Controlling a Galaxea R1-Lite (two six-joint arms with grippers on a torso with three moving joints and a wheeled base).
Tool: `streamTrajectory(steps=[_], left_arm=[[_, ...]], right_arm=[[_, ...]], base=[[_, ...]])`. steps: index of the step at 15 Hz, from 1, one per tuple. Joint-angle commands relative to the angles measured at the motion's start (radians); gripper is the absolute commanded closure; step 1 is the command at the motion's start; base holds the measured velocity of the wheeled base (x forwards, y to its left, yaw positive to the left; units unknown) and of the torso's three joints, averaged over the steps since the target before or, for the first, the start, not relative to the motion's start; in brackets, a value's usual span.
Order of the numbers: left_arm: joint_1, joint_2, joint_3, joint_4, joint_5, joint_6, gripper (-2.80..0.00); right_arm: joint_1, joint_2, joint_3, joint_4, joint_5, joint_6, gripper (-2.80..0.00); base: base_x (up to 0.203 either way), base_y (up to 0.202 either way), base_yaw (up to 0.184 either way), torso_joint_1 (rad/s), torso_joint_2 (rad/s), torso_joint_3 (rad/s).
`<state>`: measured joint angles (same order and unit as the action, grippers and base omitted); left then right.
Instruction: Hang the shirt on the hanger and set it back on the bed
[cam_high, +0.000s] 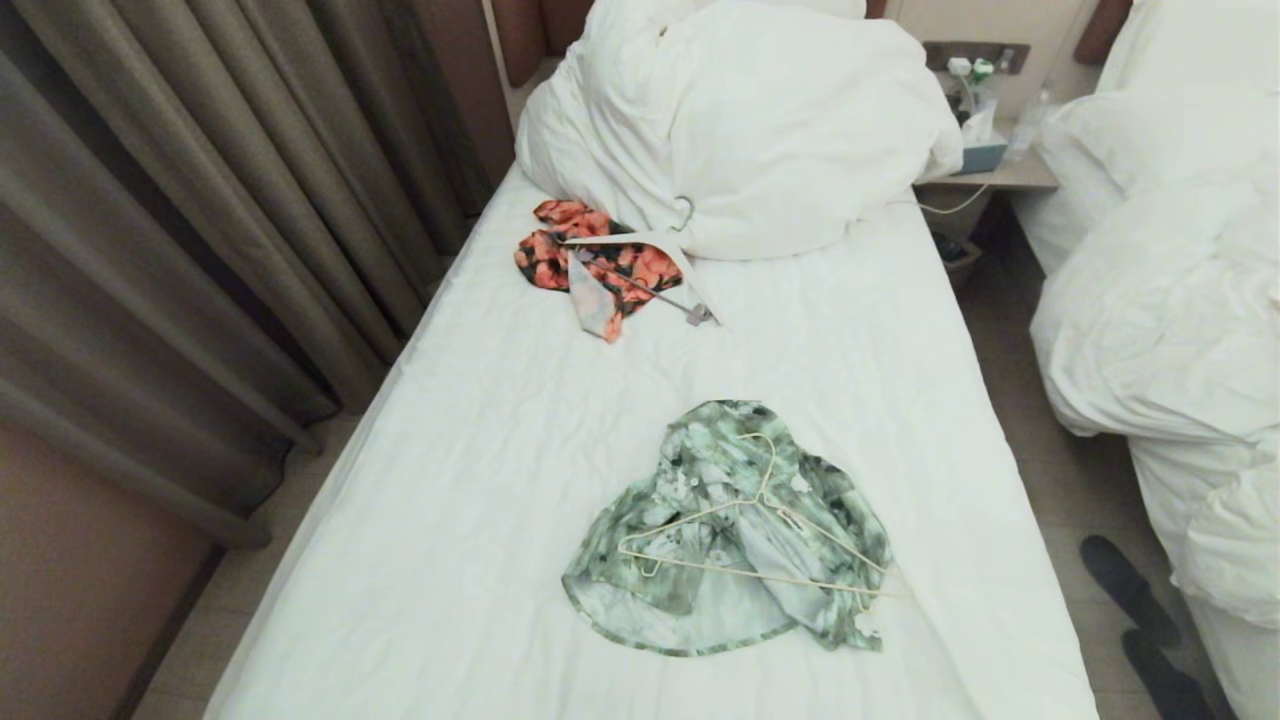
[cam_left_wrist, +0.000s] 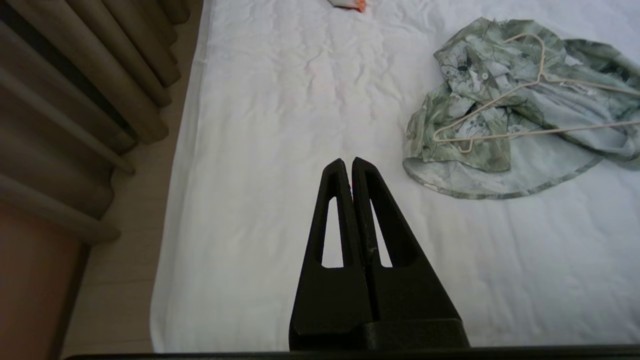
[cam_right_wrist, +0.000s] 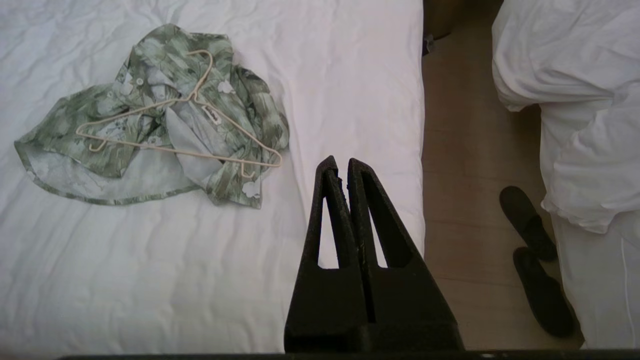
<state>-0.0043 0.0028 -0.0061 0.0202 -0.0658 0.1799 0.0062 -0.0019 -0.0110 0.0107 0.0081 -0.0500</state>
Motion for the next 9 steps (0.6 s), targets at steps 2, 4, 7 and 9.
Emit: streamTrajectory(steps=[2,4,7,9], left_arm=[[0.0,-0.001,0.0,0.001,0.006,-0.03,0.0],[0.0,-0.003,0.002,-0.001,0.011,-0.046,0.0],[0.0,-0.003,0.003,-0.005,0.017,-0.069,0.0],[0.0,-0.003,0.003,-0.008,0.027,-0.097,0.0]], right_arm=[[0.0,0.003,0.006,0.002,0.001,0.002,0.0],[0.0,0.003,0.006,0.0,0.001,0.013,0.0],[0.0,0.003,0.008,-0.002,0.003,0.015,0.0],[0.0,0.003,0.008,-0.002,0.003,0.015,0.0]], base=[[0.0,0.0,0.0,0.0,0.0,0.0],[0.0,0.0,0.0,0.0,0.0,0.0],[0.0,0.0,0.0,0.0,0.0,0.0],[0.0,0.0,0.0,0.0,0.0,0.0]])
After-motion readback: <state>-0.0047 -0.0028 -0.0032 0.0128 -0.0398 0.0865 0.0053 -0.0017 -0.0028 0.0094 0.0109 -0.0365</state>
